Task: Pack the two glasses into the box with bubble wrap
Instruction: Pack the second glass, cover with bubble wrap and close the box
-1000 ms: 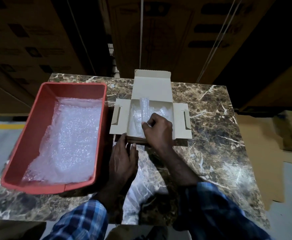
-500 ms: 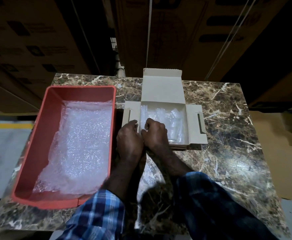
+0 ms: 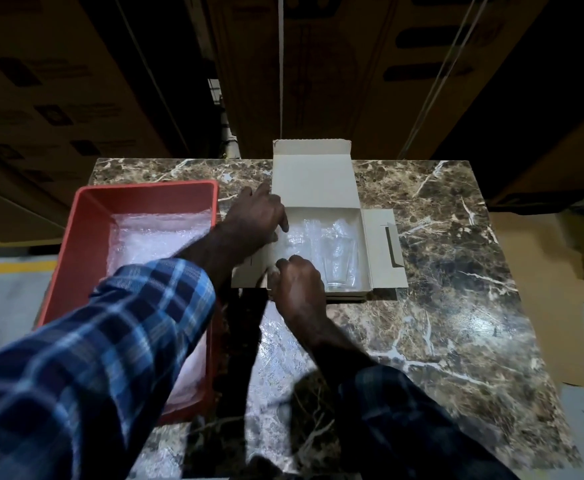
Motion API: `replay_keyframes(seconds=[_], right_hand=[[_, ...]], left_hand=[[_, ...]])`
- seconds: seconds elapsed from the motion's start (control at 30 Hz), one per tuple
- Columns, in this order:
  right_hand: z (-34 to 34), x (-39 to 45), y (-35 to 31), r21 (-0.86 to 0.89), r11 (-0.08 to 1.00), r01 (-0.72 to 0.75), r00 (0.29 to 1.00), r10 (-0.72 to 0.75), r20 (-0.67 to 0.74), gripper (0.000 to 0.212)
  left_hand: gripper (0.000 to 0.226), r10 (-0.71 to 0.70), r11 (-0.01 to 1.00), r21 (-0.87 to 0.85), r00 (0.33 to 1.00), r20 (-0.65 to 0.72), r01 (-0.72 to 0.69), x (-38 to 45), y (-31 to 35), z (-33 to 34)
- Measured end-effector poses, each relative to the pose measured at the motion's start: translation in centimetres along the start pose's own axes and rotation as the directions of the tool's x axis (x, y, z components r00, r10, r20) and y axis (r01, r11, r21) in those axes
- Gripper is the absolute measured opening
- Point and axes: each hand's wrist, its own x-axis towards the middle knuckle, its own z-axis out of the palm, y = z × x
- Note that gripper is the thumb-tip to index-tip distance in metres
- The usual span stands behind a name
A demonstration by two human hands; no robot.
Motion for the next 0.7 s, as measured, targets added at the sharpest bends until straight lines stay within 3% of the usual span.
replay_keyframes(seconds=[0.17, 0.3, 0.43, 0.57, 0.7], right_hand=[[-0.7, 0.2, -0.2, 0.005, 1.0, 0.004, 0.999, -0.005, 0.035, 0.026], [-0.9, 0.0, -0.1, -0.037, 0.997, 0.062, 0.995, -0.059, 0.082, 0.029], [-0.5, 0.2, 0.1, -0.133, 0.982, 0.132, 0.983, -0.113, 0.142, 0.025], [-0.1, -0.1, 0.4, -0.211, 0.956, 0.203, 0.971, -0.169, 0.168, 0.023], [0.0, 0.1, 0.7, -0.242, 0.956, 0.169, 0.983, -0.147, 0.106, 0.025]], left_hand=[[0.01, 0.171, 0.958, 0.239, 0.985, -0.02, -0.161, 1.6, -0.3, 0.2], [0.016, 0.306, 0.854, 0.456, 0.951, -0.052, -0.25, 1.7, -0.1, 0.9], [0.003, 0.312, 0.845, 0.464, 0.95, -0.024, -0.266, 1.9, 0.3, 1.6], [0.009, 0.306, 0.848, 0.472, 0.95, -0.064, -0.241, 2.0, 0.6, 1.9], [0.022, 0.333, 0.832, 0.493, 0.94, -0.08, -0.253, 2.5, 0.1, 2.6]])
